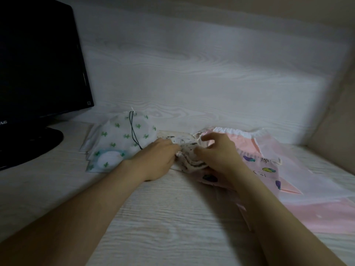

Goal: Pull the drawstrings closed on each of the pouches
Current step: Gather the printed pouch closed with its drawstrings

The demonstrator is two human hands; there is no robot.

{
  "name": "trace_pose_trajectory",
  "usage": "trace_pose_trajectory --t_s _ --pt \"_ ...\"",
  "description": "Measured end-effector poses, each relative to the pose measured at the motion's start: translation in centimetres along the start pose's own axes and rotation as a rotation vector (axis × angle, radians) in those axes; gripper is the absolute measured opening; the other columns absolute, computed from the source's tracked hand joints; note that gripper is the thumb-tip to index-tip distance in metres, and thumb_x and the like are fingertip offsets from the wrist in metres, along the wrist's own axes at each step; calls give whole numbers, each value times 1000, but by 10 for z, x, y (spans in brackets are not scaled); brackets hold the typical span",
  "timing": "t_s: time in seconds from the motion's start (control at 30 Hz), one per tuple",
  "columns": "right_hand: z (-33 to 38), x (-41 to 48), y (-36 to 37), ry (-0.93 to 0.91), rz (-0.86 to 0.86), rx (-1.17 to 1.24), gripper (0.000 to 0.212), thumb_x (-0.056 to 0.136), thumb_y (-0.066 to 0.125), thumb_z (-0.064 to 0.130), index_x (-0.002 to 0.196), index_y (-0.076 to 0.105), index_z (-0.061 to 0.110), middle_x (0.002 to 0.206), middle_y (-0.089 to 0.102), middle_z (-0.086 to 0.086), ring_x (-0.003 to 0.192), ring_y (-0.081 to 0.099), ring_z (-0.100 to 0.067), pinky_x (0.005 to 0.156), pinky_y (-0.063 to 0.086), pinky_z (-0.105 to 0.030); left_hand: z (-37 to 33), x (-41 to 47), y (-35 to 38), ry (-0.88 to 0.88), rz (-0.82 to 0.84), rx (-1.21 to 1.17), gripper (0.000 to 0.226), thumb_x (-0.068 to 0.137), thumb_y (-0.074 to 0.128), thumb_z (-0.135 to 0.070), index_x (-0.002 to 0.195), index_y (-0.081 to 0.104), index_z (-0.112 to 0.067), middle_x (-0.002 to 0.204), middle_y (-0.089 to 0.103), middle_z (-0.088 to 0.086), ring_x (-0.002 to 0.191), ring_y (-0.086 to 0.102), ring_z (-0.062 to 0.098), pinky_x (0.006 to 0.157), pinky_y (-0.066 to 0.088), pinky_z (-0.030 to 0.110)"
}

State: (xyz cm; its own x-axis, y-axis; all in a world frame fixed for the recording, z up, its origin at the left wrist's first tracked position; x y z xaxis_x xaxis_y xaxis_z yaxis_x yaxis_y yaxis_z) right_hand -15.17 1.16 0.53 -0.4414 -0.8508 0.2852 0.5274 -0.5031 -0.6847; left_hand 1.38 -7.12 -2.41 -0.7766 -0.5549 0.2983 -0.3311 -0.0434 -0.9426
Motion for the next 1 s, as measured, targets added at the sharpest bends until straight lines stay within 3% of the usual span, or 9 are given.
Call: trace_pose_trajectory --t_s 0.1,0.2,0.3,0.4,0.53,0.63,0.77,0.87,1.0 --pt "2 1 -8 5 -34 -83 43 91 68 39 74 71 0 62 67 -9 54 63 -20 61 51 -28 2 3 -14 -27 -178 54 13 109 50 -26 114 61 -20 112 54 -1 109 47 22 94 45 42" --pt "1 1 -12 52 -75 -13 48 96 59 32 54 55 8 41 54 0 34 50 -12 46 39 -20 -1 0 -32 -81 -353 28 21 108 55 -38 114 64 -20 108 58 1 99 54 23 84 50 42" --pt "-5 4 -13 158 -94 249 39 95 53 28 72 66 -1 53 54 -5 47 45 -20 52 36 -25 2 -3 -40 -181 -427 -14 27 108 53 -42 108 65 -18 100 54 1 83 59 26 71 53 43" --pt "-6 4 -12 235 -61 608 22 96 53 18 84 68 7 61 50 -6 44 36 -15 44 28 -22 6 -5 -44 -187 -506 -57 10 109 52 -19 109 61 -15 101 53 0 80 59 26 71 55 48" --pt "-4 5 -16 144 -121 672 16 98 62 14 91 72 4 55 47 1 41 36 -13 43 27 -24 8 -7 -44 -215 -525 -194 50 94 56 12 139 53 -9 124 63 11 103 66 28 85 58 48" --pt "-4 5 -15 147 -123 732 27 105 59 30 93 68 7 49 40 3 43 33 -15 43 26 -24 15 -9 -47 -290 -636 -271 9 106 57 -9 114 56 -13 89 69 8 77 68 28 67 58 52" --pt "-5 6 -11 290 -60 1035 24 108 39 16 110 62 10 50 34 6 43 24 -11 42 17 -23 30 -11 -54 -365 -726 -244 33 109 55 -32 82 65 -16 69 67 0 67 65 26 69 57 47" --pt "-4 6 -11 266 -75 1153 27 105 39 5 120 61 11 56 43 4 45 30 -10 40 23 -23 35 -11 -52 -414 -753 -282 26 109 48 -12 96 70 -10 85 71 7 82 66 30 76 52 39" --pt "-5 3 -14 240 -93 1193 19 107 54 16 123 62 10 58 50 2 44 36 -10 39 31 -22 40 -13 -50 -512 -796 -430 35 104 43 3 121 70 -10 117 73 9 110 64 26 88 46 29"
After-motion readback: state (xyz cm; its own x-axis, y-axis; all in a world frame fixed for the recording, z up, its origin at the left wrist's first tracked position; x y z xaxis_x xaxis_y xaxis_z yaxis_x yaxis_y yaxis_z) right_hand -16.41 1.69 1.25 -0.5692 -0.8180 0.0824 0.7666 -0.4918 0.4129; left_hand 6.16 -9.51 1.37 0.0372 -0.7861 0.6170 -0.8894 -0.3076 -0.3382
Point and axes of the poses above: each hand's wrist, its own x-axis towards the middle knuckle, its own y-axis out of the palm, z = x × y, the point moved 6 cm from there along x, towards the middle knuckle
